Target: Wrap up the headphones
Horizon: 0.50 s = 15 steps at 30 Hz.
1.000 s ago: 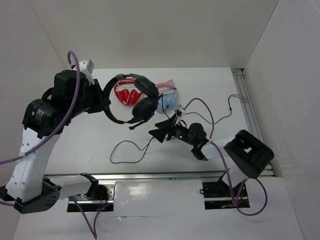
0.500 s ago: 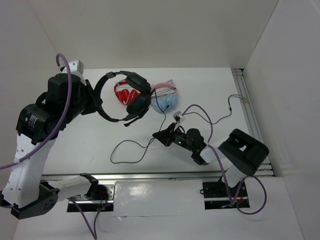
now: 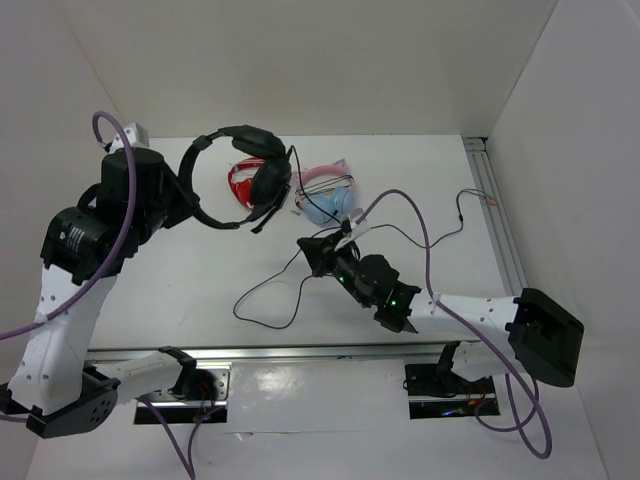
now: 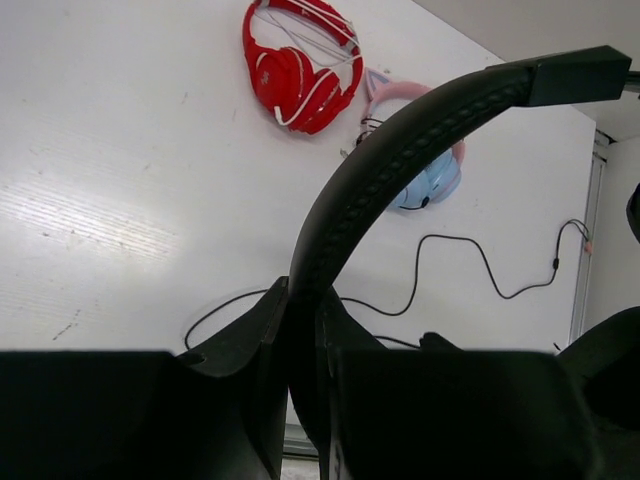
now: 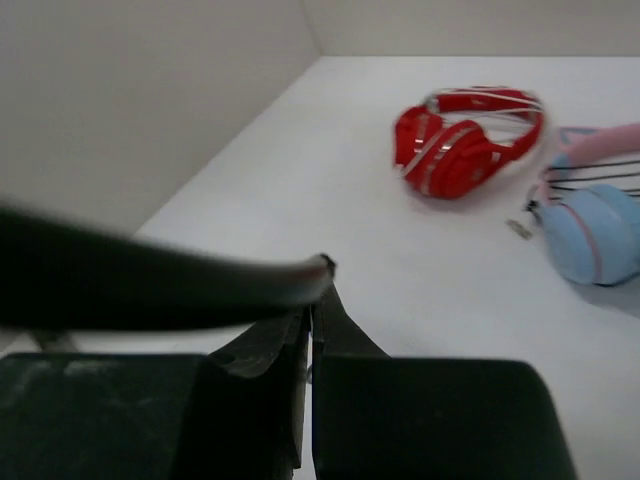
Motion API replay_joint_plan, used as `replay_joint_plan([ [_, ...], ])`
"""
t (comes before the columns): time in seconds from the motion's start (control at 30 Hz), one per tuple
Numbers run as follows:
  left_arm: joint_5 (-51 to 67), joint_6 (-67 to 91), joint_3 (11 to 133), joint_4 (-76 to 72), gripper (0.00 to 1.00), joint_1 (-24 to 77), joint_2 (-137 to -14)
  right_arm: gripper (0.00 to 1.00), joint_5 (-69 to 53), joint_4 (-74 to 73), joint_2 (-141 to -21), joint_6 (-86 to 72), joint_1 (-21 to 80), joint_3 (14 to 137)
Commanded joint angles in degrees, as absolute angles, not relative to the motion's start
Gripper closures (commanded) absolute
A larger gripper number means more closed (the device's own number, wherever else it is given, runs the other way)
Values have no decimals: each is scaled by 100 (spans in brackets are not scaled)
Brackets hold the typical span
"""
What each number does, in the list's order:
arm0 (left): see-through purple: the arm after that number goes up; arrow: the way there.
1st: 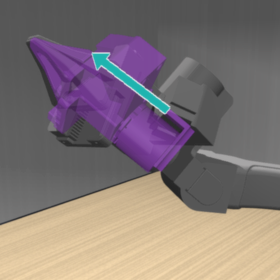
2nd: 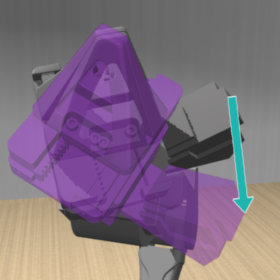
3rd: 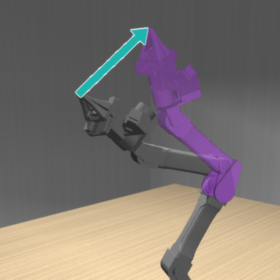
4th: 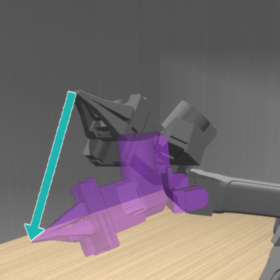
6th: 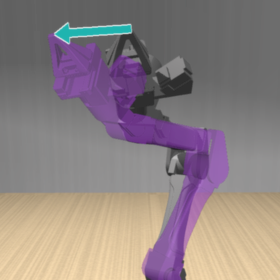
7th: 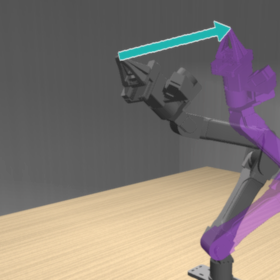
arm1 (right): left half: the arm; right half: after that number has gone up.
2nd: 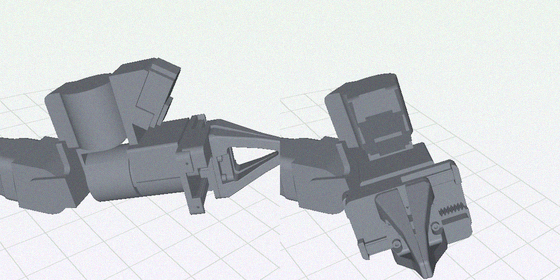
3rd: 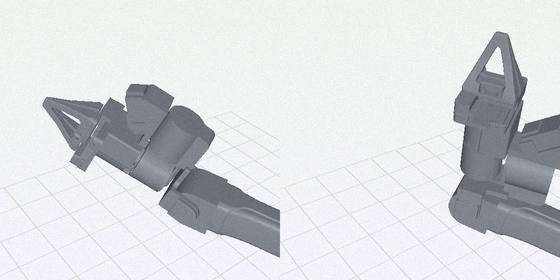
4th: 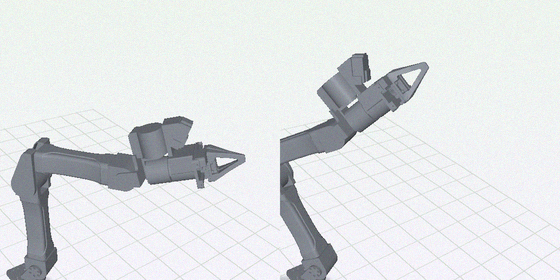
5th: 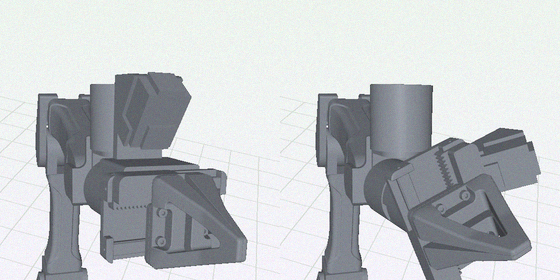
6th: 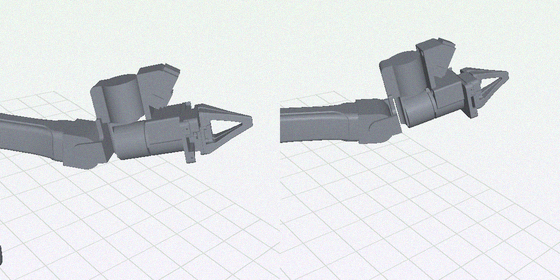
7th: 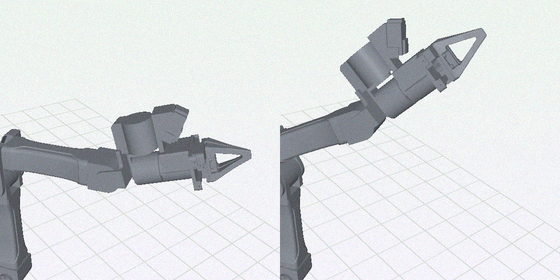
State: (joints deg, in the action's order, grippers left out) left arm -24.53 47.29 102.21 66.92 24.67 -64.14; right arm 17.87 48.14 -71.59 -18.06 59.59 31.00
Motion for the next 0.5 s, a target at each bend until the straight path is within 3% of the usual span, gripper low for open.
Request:
replay_joint_plan([
  [0.0,-1908,5133,10362,6004,100,2364,-6626,100,3602,2877,-7399,-1819,5960,3804],
  [0.27,-897,5686,10363,5538,100,2188,-6680,100,2886,2215,-8182,-1829,5730,4236],
  [0.47,-1457,6179,9950,5204,100,2188,-6680,100,2338,2049,-8375,-1442,6336,4507],
])
